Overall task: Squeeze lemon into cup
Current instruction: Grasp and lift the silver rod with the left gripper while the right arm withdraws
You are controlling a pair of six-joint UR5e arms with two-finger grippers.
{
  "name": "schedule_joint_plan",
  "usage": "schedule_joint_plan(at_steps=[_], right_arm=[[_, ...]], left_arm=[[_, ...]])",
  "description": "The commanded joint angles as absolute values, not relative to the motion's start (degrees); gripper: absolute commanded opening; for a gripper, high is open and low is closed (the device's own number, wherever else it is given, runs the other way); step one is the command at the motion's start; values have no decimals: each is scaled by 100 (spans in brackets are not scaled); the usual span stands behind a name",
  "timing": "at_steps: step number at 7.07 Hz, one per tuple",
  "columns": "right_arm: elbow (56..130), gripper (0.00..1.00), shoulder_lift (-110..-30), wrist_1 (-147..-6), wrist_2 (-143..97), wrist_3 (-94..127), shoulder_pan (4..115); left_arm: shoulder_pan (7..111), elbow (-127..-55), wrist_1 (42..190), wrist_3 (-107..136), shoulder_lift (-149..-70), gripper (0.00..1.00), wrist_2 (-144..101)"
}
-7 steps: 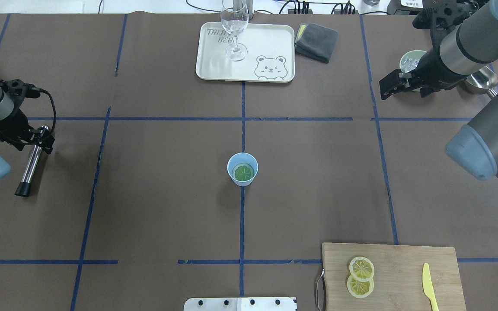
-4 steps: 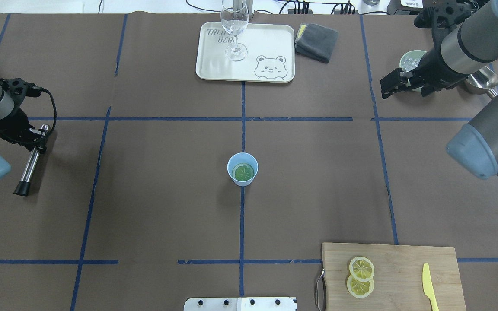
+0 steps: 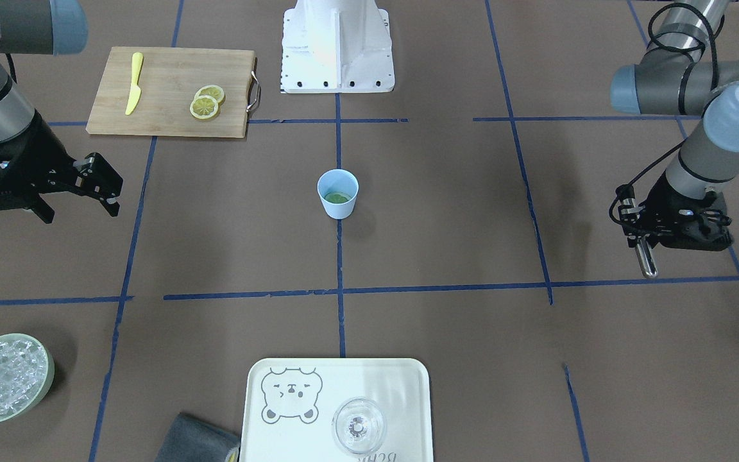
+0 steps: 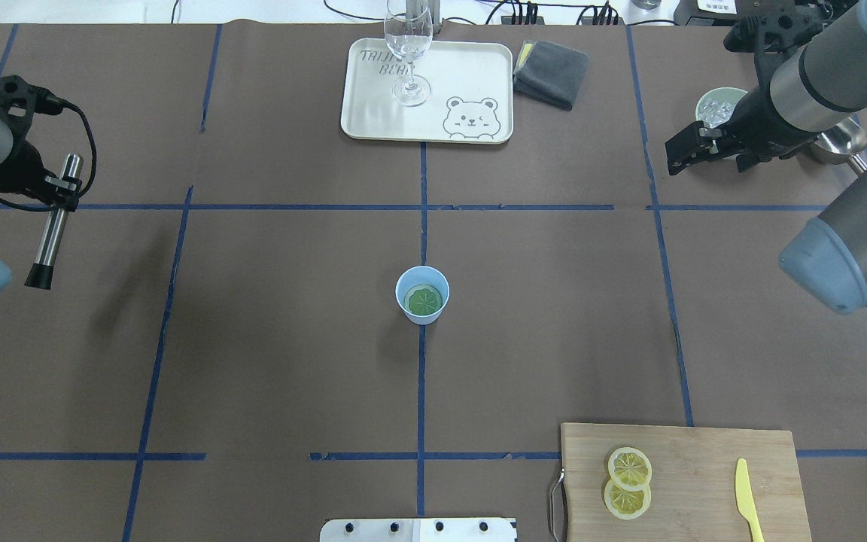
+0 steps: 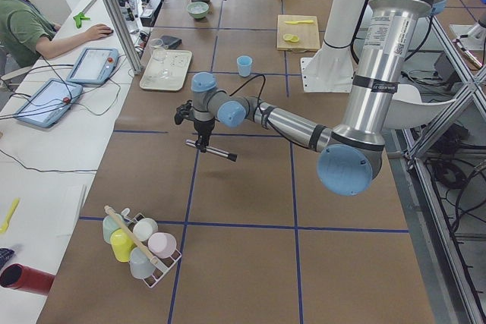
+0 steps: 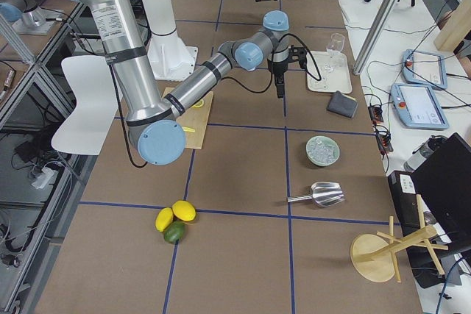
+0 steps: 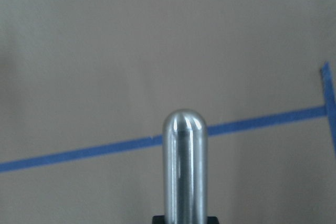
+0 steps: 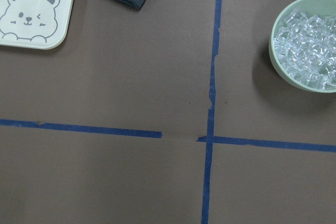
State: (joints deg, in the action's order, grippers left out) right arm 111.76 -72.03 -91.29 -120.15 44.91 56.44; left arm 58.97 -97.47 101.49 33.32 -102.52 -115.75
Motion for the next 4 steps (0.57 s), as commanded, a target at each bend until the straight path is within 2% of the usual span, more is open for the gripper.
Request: schedule_joint_plan(at_steps=[1,3,4], right_arm=[[11162,100,-7277,-9132,-12023,4509,5643],[11153,100,-7295,-9132,-12085,4509,5634],[11153,100,-7338,-9132,-12128,4517,5634]], left_arm=[[6056,-10289,10152,3884,-10588,0,-11025],[5933,-11141,10143,3972,-10766,0,-10173],[5802,-11345,10038,3938,-10984,0,-10030]])
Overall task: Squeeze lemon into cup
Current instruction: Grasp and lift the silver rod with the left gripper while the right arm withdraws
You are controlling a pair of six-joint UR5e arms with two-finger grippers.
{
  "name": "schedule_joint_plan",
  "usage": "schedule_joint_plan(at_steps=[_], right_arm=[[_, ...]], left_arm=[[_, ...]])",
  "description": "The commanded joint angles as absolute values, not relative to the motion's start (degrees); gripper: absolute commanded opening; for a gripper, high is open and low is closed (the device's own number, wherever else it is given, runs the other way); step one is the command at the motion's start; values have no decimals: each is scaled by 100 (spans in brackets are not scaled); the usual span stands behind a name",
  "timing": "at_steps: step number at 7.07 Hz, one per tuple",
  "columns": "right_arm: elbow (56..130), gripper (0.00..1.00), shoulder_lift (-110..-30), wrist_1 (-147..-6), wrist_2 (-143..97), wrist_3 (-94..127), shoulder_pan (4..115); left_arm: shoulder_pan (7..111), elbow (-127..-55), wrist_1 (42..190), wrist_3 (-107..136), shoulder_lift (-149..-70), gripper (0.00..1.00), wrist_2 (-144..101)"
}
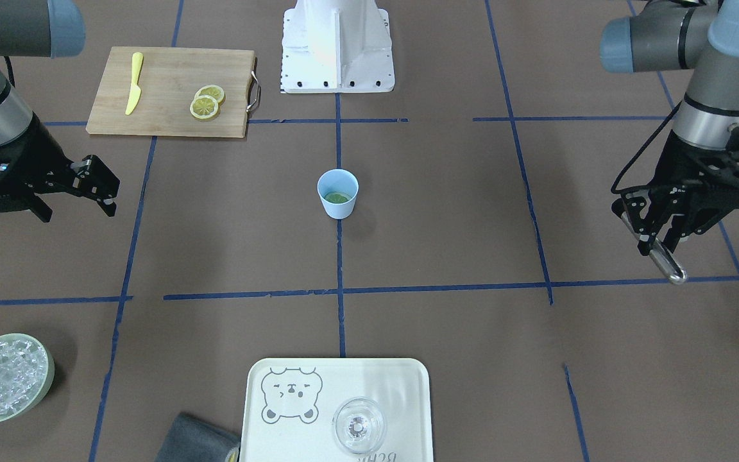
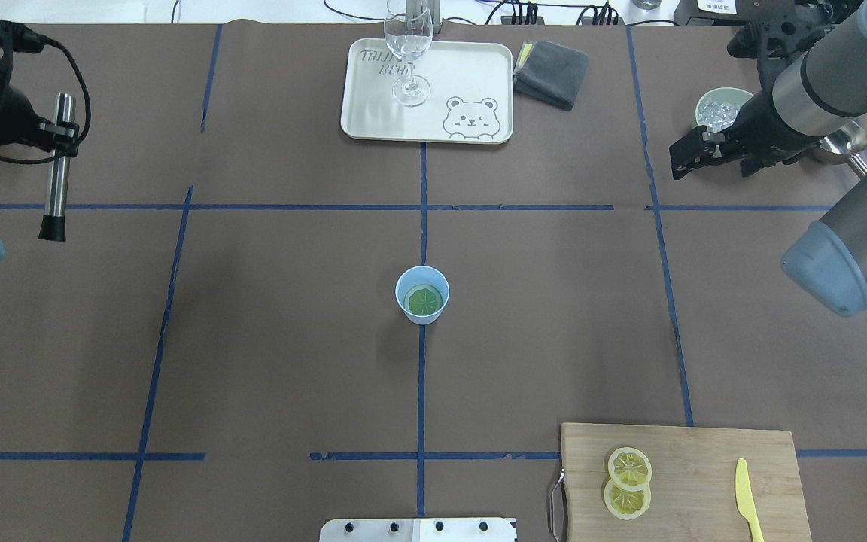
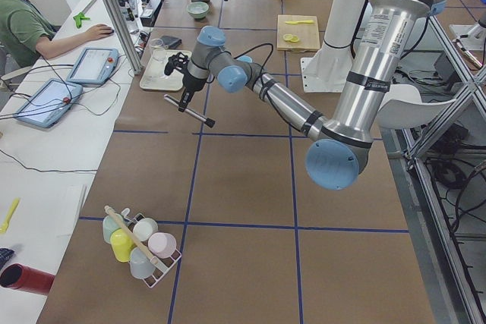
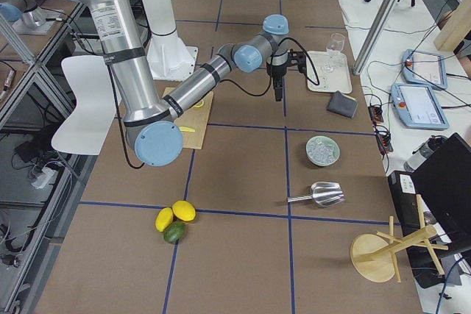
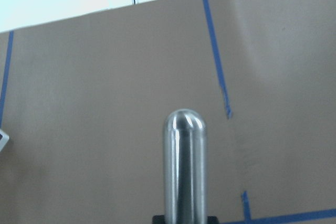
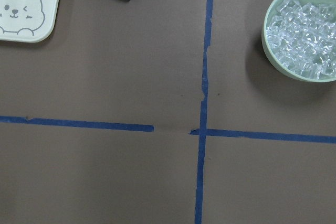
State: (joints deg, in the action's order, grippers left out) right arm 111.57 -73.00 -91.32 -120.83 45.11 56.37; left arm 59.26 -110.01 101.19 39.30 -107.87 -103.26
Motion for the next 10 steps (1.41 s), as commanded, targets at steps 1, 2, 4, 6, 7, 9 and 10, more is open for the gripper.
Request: schedule_joint_plan(at_steps=[1,2,4,6,7,9,10], right_arm=[[11153,100,-7348,-9123,-12146,4509,5634],[11127,100,-7339,-9132,-12138,4500,5642],[11118,100,-7531,-9123,-12146,4334,5764],[11136,100,-7987,-9123,-12530,3844,6263],[11118,100,-8285,-9123,-12716,3197,6632],[10639,100,-8595,-9132,-13486,2151,7615],[10235,100,-8596,-9141,-13656,1240,8099]], left_arm=[[5627,-11434,9698,3903,-11352,0,-10011],[5347,-11469,9642,3885,-11564,0,-9941],[4748,-11600,9676,4068,-11926,0,-9399],[4624,-11995,9983,4087,-11927,0,-8809],[4310,-12128,10010,4096,-11927,0,-8380],[3415,-12199,10298,4566,-11909,0,-6933],[3219,-12138,10779,4753,-11892,0,-6839]])
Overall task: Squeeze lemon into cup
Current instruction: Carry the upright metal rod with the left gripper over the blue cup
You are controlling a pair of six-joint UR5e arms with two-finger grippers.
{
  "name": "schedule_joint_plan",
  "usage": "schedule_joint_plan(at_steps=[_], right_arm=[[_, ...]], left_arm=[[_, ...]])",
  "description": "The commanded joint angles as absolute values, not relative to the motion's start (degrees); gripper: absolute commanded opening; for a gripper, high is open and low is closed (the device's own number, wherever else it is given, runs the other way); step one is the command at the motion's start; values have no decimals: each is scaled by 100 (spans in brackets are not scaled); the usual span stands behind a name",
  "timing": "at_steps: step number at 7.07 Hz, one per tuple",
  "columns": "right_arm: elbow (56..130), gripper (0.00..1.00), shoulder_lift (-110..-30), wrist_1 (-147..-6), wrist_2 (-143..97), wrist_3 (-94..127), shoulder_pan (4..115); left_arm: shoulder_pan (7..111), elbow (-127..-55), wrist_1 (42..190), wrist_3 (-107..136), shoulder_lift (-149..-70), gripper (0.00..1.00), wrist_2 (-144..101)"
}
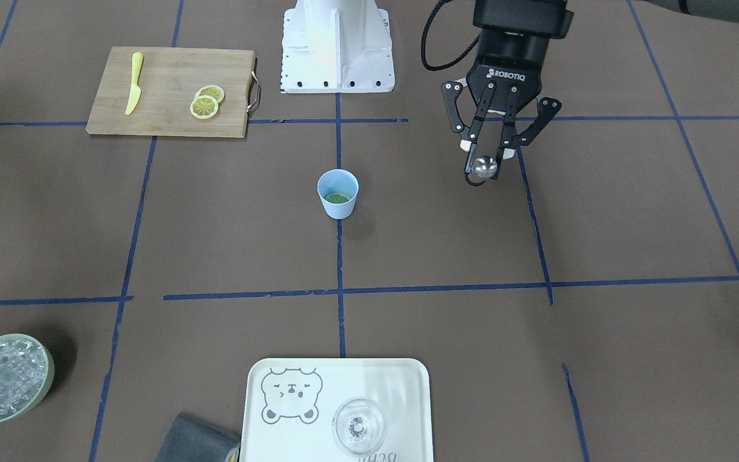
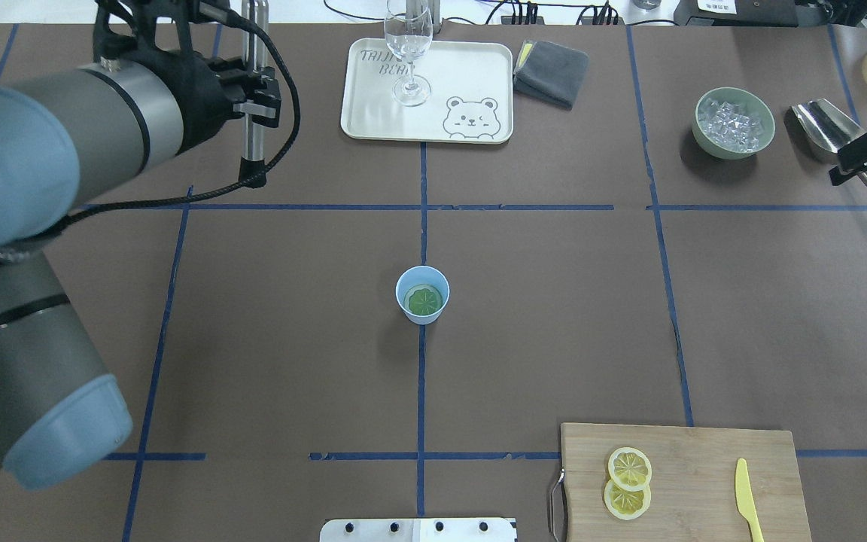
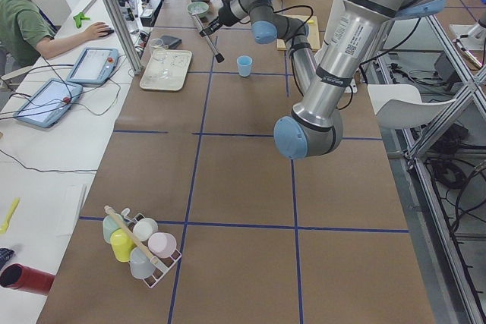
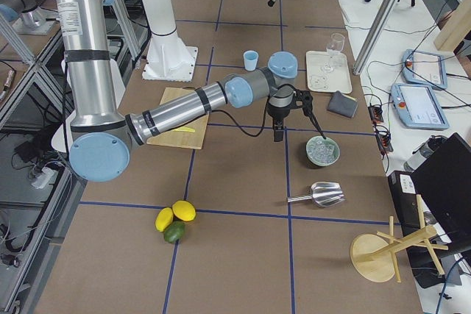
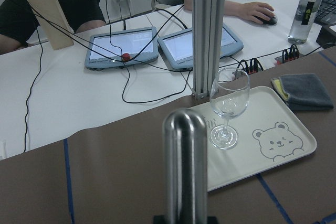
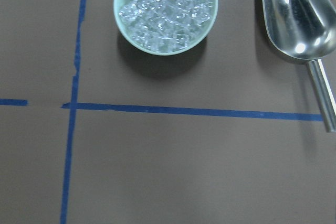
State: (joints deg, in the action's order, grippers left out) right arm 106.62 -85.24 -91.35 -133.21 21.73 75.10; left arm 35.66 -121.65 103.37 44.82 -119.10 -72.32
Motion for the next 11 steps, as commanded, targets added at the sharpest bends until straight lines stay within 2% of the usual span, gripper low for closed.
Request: schedule_joint_plan(at_steps=[1,3,5,7,9,11], right_arm=[[9943,100,-8604,-9158,-13667,639,8356],[9616,100,-8735,-9132,-13667,-57,8665],[9659,100,-8807,-9114,-13554,-202,8692],[9659,100,-8772,-9114,-13562,-168,8684],[9633,100,-8754,-9114,-13579,-149,8684],[9650,100,-8754,-9114,-13588,-149,8684]], left_arm=[[3043,-12138,11063,4938,-11892,0,-6620],[2219,-12138,11284,5227,-11892,0,-5489],[1699,-12068,11556,5555,-11909,0,-4733],[1363,-11167,12721,5406,-11944,0,-4037],[1240,-10917,12902,4636,-12128,0,-3920],[1178,-10199,13479,4614,-12303,0,-3911]])
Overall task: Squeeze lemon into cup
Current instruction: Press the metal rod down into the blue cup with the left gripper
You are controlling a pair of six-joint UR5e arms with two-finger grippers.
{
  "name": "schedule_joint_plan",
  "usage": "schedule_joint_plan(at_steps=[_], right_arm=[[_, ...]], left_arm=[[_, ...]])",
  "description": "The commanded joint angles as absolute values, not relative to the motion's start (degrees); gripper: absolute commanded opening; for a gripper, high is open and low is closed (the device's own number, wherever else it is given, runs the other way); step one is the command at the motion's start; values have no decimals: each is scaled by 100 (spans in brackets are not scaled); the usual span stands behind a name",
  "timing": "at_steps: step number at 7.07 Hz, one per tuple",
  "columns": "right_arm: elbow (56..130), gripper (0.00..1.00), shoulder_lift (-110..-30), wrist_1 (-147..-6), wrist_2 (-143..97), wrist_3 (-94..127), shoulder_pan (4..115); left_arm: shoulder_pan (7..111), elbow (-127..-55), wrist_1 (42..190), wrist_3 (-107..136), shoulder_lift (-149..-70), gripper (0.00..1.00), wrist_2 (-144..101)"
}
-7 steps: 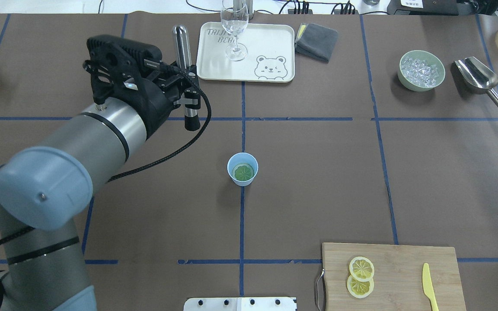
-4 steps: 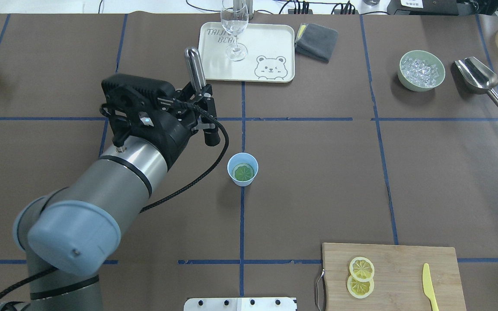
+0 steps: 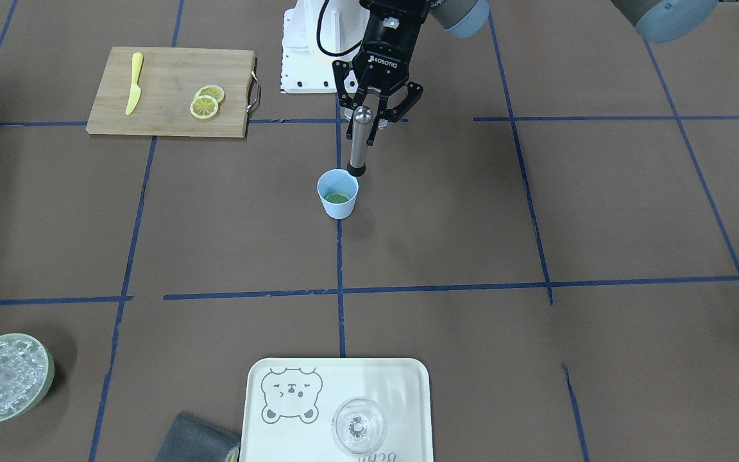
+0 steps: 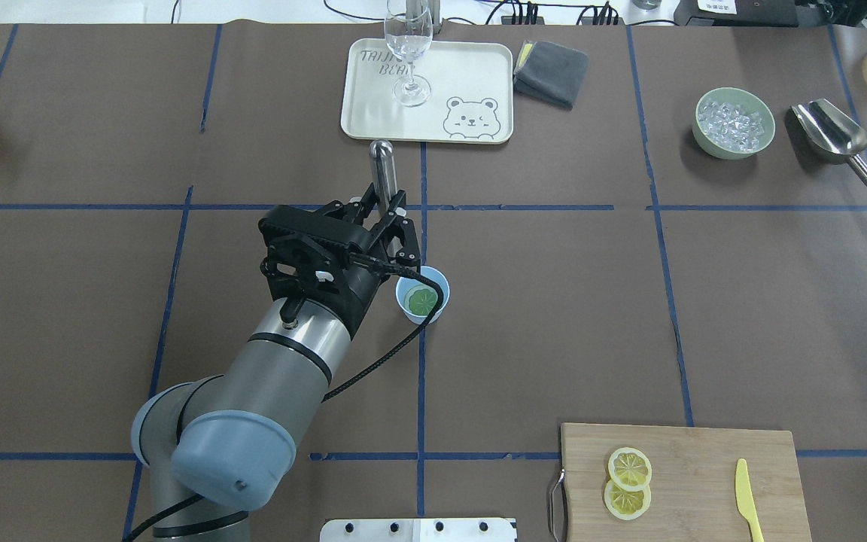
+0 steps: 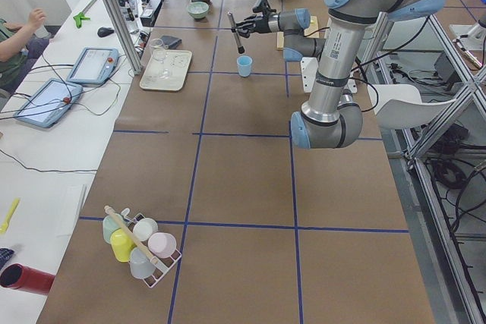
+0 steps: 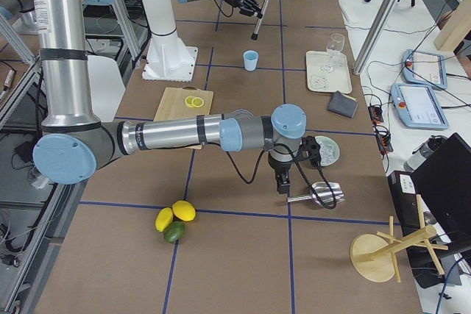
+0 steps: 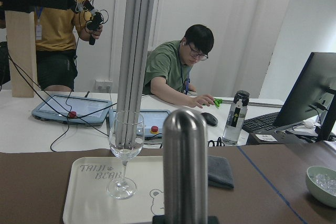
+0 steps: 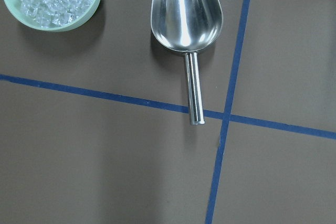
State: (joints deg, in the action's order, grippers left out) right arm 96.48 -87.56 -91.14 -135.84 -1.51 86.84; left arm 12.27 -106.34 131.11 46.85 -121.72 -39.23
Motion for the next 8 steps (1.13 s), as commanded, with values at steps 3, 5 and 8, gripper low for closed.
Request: schedule_joint_plan(at_steps=[3,5,8], right_arm=[[9650,100,-8763,-9123,-13597,-149,8684],[9650,100,-8763,-9114,-13597,-149,8684],[9659,100,-8763,-9114,-13597,-149,8684]], left_arm=[[1151,-9906,13579,4632,-12401,0,-3911],[1143,-9564,13937,4632,-12480,0,-3911],[1081,-9151,14185,4641,-12550,0,-3911]])
